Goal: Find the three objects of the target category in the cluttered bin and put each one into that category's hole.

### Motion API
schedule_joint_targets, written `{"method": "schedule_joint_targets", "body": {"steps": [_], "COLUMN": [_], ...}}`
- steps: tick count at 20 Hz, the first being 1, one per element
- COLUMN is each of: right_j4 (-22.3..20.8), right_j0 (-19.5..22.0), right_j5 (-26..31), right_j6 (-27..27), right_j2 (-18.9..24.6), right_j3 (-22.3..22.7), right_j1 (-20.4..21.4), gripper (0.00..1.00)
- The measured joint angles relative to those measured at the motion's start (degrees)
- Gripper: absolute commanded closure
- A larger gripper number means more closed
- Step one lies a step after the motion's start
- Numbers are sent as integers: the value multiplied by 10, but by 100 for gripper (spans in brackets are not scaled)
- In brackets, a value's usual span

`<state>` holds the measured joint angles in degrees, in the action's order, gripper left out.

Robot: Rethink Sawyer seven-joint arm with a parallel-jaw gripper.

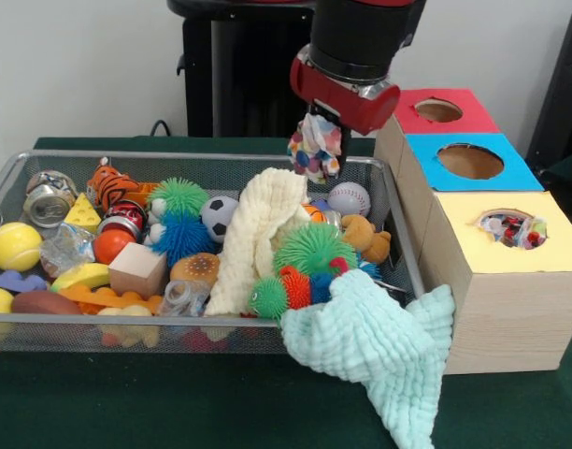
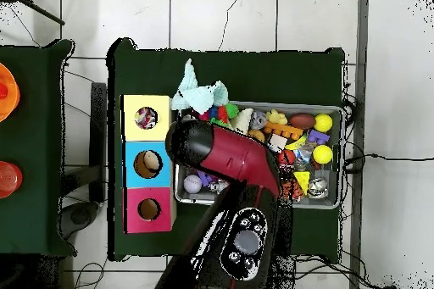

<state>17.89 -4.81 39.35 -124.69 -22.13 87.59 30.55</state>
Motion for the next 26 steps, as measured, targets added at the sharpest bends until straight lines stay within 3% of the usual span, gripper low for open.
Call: {"method": "schedule_joint_targets", "body": {"steps": [14, 26], "right_j4": [27, 69], "right_j0": [-49, -91], "right_j5": [48, 65], "right_j6": [-105, -185], "right_j2": [-27, -38], "right_j3": [-92, -133], "right_j1": [-67, -96], "gripper": [100, 100]}}
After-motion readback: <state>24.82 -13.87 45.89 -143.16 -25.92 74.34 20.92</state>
